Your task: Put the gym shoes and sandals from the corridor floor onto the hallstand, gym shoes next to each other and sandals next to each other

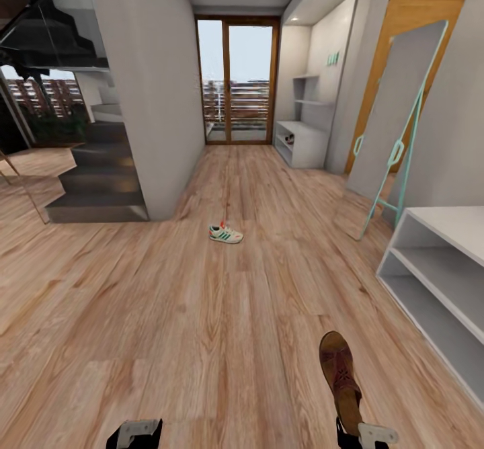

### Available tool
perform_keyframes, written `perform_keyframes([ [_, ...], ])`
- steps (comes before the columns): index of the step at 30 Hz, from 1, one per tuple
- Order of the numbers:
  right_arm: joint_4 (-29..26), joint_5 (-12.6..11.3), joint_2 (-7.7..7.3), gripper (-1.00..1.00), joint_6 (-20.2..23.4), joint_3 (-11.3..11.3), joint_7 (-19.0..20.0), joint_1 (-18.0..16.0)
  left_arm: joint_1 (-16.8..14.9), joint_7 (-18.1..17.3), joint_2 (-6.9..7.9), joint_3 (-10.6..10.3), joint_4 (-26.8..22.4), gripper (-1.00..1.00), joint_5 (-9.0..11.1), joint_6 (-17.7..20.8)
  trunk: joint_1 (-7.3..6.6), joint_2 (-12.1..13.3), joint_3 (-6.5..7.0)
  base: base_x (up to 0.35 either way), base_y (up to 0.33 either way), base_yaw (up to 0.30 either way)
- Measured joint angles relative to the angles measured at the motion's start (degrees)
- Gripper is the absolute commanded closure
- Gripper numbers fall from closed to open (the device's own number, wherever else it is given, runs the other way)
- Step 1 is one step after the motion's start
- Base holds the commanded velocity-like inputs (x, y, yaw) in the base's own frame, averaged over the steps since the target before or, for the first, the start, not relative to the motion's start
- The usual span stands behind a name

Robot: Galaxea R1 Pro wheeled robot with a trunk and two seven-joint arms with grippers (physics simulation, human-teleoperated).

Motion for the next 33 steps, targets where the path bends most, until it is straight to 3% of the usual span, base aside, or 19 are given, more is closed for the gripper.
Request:
perform_keyframes([
  [33, -0.1, -0.1, -0.11, 1.0, 0.0, -0.1, 0.0, 0.0, 0.1, 0.0, -0.05, 0.0, 0.0, -1.0, 0.0, 0.0, 0.0, 0.0, 0.0, 0.34, 0.001, 0.0],
])
